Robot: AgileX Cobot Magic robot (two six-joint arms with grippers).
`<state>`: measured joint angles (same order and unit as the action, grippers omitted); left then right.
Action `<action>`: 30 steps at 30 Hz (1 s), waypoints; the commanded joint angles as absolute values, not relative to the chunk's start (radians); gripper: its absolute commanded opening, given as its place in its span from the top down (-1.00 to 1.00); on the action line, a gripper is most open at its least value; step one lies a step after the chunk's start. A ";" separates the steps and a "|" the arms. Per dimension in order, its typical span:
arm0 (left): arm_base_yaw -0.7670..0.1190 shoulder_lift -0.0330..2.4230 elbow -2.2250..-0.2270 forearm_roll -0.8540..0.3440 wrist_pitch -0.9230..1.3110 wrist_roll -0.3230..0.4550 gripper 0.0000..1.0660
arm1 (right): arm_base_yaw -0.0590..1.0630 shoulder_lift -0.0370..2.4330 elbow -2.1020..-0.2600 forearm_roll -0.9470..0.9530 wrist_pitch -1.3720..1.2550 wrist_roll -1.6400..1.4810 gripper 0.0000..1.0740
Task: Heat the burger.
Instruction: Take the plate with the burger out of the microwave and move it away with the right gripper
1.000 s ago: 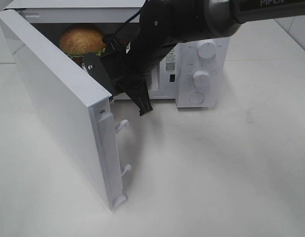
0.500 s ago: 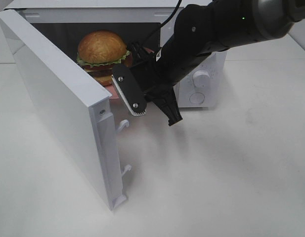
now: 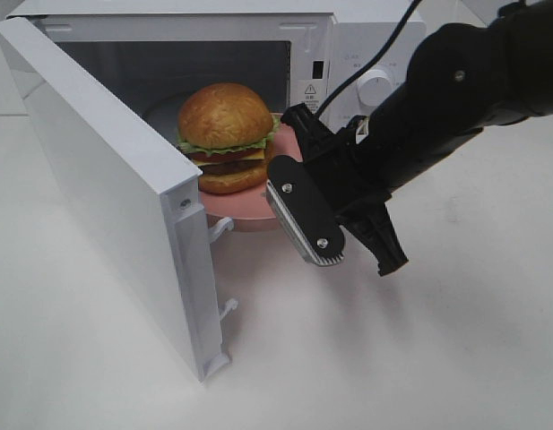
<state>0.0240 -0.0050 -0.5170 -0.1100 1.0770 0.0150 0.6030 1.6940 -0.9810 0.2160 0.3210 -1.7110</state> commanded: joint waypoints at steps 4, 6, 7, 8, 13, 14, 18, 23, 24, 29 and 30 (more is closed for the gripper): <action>0.025 -0.011 -0.516 -0.111 1.070 0.017 -0.89 | 0.596 1.577 -0.895 0.227 0.251 -1.715 1.00; 0.025 -0.011 -0.516 -0.111 1.070 0.017 -0.89 | 0.596 1.517 -0.833 0.219 0.250 -1.715 1.00; 0.025 -0.011 -0.516 -0.111 1.070 0.017 -0.89 | 0.596 1.517 -0.833 0.219 0.250 -1.715 1.00; 0.025 -0.011 -0.516 -0.111 1.070 0.017 -0.89 | 0.596 1.502 -0.819 0.219 0.250 -1.715 1.00; 0.025 -0.011 -0.516 -0.111 1.070 0.017 -0.89 | 0.596 1.423 -0.752 0.219 0.251 -1.710 1.00; 0.025 -0.011 -0.516 -0.111 1.070 0.017 -0.89 | 0.596 1.423 -0.752 0.219 0.251 -1.710 1.00; 0.025 -0.011 -0.516 -0.111 1.070 0.017 -0.89 | 0.596 1.340 -0.691 0.181 0.258 -1.647 1.00; 0.025 -0.011 -0.516 -0.111 1.070 0.017 -0.89 | 0.596 1.241 -0.629 0.123 0.272 -1.563 1.00; 0.025 -0.011 -0.516 -0.111 1.070 0.017 -0.89 | 0.596 1.204 -0.610 0.096 0.293 -1.547 1.00; 0.025 -0.011 -0.516 -0.111 1.070 0.017 -0.89 | 0.596 1.108 -0.572 0.016 0.358 -1.460 1.00; 0.025 -0.011 -0.516 -0.111 1.070 0.017 -0.89 | 0.596 1.091 -0.569 0.000 0.372 -1.443 1.00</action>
